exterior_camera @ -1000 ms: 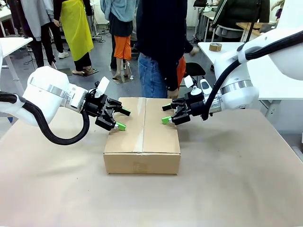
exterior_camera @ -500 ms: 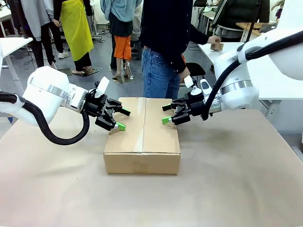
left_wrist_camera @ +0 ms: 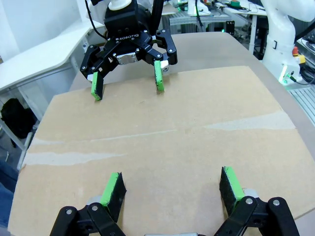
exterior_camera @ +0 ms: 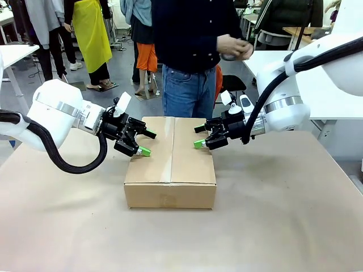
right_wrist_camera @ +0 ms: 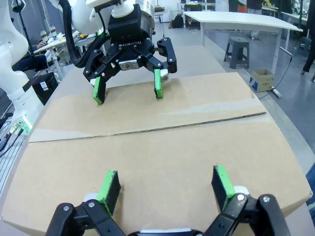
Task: Pack the gift set into the box.
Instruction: Press and hold the closed box until the human finishes sealing it.
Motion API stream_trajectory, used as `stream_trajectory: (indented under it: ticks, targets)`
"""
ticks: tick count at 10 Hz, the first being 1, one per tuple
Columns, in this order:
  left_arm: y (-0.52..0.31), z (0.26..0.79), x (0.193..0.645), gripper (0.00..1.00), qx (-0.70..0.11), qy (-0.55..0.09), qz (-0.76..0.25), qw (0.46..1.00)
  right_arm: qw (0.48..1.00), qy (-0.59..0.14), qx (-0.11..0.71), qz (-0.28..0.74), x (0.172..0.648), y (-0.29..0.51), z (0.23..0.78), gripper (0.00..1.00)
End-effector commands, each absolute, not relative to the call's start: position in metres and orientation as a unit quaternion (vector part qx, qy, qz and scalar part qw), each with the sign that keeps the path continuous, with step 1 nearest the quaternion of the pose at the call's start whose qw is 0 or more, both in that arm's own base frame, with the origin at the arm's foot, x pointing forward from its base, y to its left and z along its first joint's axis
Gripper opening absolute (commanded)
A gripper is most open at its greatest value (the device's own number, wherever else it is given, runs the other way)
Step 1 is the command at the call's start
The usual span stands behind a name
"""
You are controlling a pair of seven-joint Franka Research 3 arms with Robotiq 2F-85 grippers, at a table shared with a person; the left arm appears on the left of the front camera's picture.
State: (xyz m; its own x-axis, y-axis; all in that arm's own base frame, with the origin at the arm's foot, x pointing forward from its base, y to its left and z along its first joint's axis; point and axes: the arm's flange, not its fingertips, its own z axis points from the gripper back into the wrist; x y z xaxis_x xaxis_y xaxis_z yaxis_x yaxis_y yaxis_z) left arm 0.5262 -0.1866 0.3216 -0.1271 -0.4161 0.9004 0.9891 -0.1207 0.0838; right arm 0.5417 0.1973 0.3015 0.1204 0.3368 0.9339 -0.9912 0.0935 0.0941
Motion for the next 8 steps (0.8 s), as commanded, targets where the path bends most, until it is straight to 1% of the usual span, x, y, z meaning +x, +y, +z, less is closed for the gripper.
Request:
stream_trajectory:
  ticks: [1,8]
  targets:
    - [-0.1850,0.3179,0.5242,1.00,-0.377,-0.386,-0.647,0.538,0.627,-0.400,0.411,0.527,0.5394,0.1961,0.2983,1.00]
    - [-0.1850,0.3179,0.5242,1.00,-0.377,-0.386,-0.647,0.538,0.627,-0.400,0.411,0.527,0.5394,0.1961,0.2983,1.00]
